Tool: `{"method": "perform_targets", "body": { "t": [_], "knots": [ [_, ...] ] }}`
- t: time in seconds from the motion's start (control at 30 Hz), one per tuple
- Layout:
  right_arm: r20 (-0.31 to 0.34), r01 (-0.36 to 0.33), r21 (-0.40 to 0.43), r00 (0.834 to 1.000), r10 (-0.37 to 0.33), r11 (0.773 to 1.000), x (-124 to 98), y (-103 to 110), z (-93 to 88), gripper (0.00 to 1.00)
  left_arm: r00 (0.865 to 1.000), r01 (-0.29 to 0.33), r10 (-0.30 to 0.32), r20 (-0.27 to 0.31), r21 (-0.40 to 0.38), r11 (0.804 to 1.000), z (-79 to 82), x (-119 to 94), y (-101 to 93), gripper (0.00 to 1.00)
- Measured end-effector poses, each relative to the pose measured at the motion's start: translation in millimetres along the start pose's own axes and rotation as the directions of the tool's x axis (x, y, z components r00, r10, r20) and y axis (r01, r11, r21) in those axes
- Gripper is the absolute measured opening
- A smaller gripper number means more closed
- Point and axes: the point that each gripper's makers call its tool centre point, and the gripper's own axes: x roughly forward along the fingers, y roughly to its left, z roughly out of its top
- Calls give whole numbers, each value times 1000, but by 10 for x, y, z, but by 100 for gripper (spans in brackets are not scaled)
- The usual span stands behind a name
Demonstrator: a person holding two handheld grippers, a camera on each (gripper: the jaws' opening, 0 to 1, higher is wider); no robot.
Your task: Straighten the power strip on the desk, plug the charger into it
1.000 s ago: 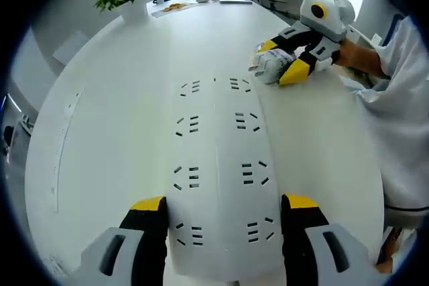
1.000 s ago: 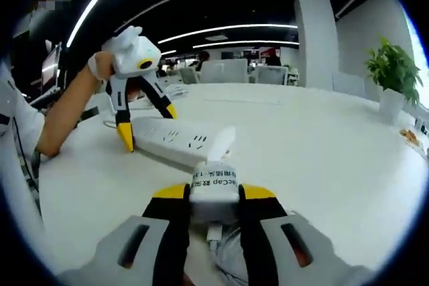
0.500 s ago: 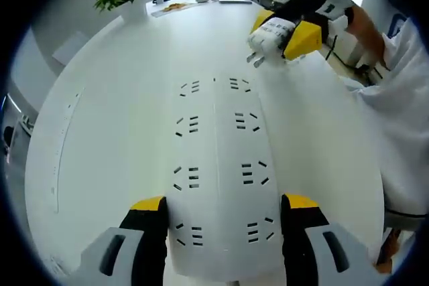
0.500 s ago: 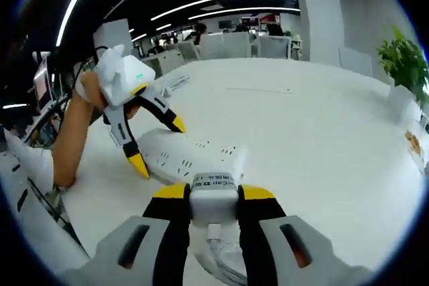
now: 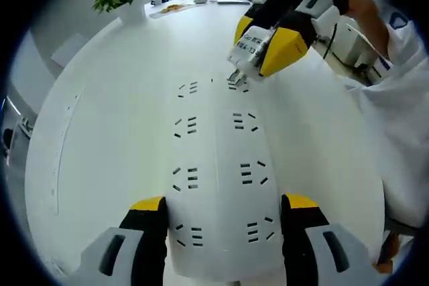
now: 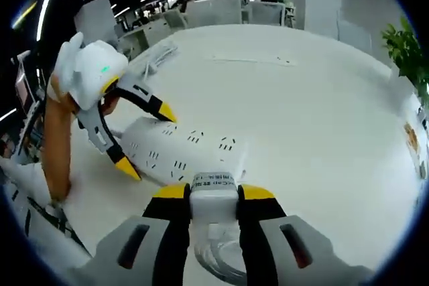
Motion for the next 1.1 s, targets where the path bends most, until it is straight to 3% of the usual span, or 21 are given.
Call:
{"method": "perform_targets", "body": {
  "t": [0.2, 0.53, 0.83, 0.87, 0.9, 0.93, 0.97, 1.0, 1.1],
  "knots": [
    [-69, 82, 25, 994, -80, 996, 34, 9, 55, 27, 1000, 0, 0, 0, 3, 1000, -4, -9, 6, 70],
    [-157, 122, 41, 981, -114, 992, 104, -20, 138, 27, 1000, 4, -4, 12, 13, 1000, 2, -16, 20, 70],
    [-181, 108, 57, 979, -97, 992, 219, -28, 256, 27, 1000, 6, -6, 21, 16, 1000, 3, -11, 27, 71],
    [-205, 111, 9, 973, -107, 994, 262, -46, 191, 27, 1000, 7, -7, 21, 17, 1000, 3, -12, 27, 71],
    [-194, 179, 109, 969, -156, 978, 307, -101, 183, 27, 1000, 10, -10, 20, 15, 1000, 1, -9, 17, 71],
    [-206, 125, 54, 972, -112, 991, 382, -54, 127, 27, 1000, 8, -9, 22, 17, 1000, 4, -11, 22, 71],
    [-200, 117, 57, 974, -103, 992, 443, -71, 113, 27, 1000, 9, -10, 21, 17, 1000, 3, -10, 19, 71],
    [-189, 116, 62, 977, -103, 991, 306, -51, 178, 27, 1000, 9, -9, 21, 16, 1000, 2, -10, 21, 71],
    [-175, 124, 49, 978, -113, 991, 271, -15, 182, 28, 1000, 11, -12, 25, 17, 1000, 5, -9, 27, 71]
  ]
}}
